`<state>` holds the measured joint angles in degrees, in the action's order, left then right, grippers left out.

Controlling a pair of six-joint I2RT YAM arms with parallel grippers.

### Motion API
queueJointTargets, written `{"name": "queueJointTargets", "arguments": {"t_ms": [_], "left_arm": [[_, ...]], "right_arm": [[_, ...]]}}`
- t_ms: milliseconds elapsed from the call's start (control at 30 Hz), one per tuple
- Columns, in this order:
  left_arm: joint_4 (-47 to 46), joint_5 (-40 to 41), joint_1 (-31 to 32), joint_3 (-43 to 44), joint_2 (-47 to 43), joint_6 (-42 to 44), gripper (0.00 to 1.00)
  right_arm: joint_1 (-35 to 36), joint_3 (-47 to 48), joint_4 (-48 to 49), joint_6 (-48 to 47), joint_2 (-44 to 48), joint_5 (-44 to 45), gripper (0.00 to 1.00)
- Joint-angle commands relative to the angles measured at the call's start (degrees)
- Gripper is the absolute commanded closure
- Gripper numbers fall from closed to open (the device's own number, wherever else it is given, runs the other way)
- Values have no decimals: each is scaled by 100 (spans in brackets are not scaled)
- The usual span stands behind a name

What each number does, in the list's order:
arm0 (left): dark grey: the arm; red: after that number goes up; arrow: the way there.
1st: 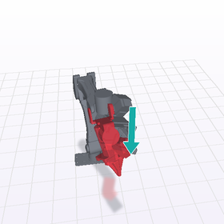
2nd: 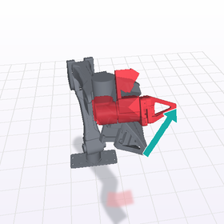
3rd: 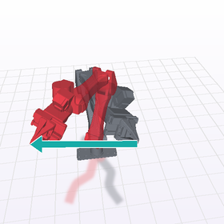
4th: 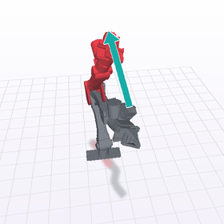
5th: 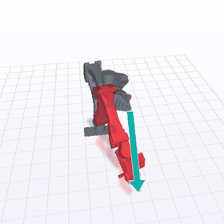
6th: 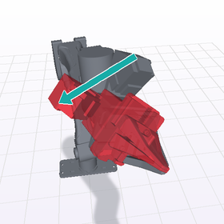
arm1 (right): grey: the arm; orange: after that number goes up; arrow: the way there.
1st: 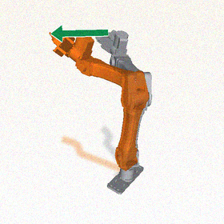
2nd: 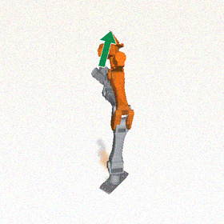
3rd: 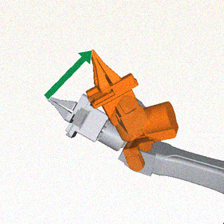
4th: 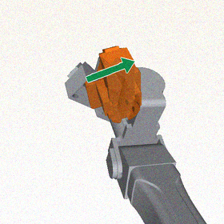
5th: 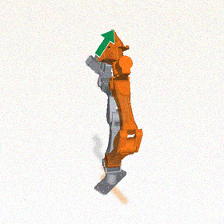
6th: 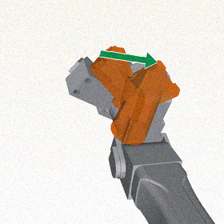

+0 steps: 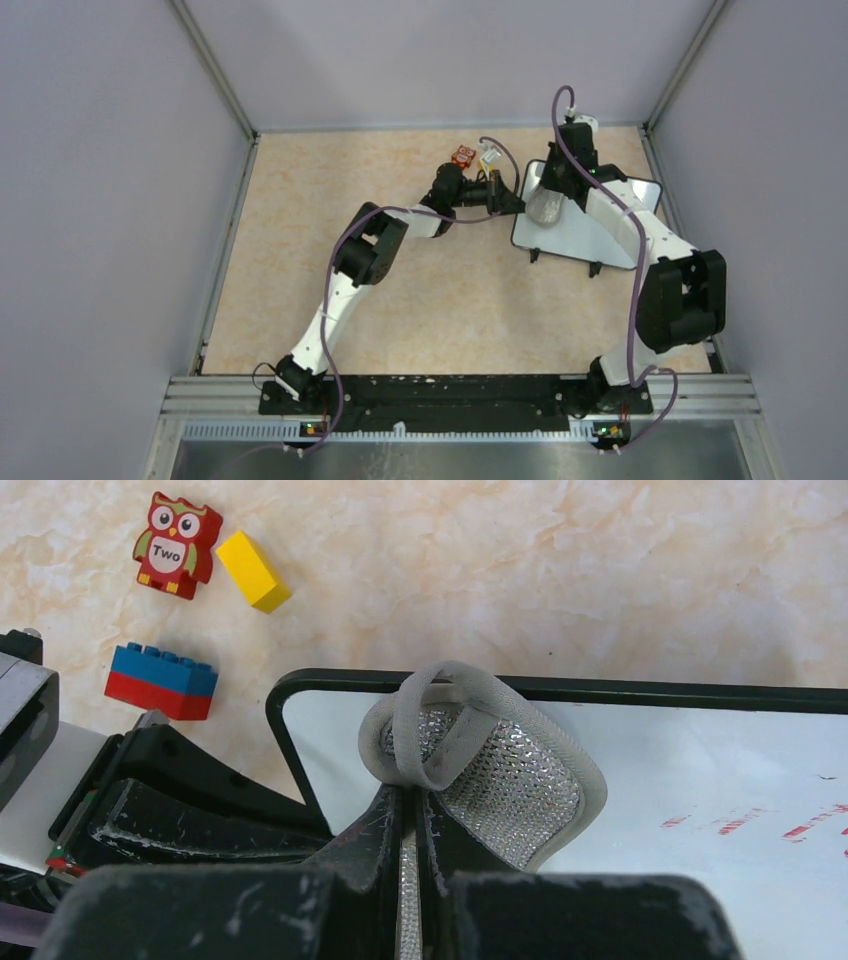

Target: Erase the whiteboard

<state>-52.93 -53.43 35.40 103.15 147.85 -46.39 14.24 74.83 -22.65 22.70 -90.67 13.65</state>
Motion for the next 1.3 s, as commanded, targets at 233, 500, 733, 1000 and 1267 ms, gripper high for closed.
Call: {"name": "queueJointTargets", "arguments": {"t_ms": [233,500,733,1000,1267], "left_arm": [[72,105,-26,-128,-96,728,100],[37,107,-28,-147,-99,703,100],[46,116,-26,-138,-88,710,100],[63,96,-29,-140,-98,723,100],[49,96,-33,-141,-98,712,100]], "right_arm": [[-1329,-833,155,216,693,3,100],[-2268,-1300,330,289,1020,-695,100],[-758,-721,311,113,676,-11,100],[-76,-182,149,106,152,257,100],[-1475,-1064,206,220,780,-169,100]]}}
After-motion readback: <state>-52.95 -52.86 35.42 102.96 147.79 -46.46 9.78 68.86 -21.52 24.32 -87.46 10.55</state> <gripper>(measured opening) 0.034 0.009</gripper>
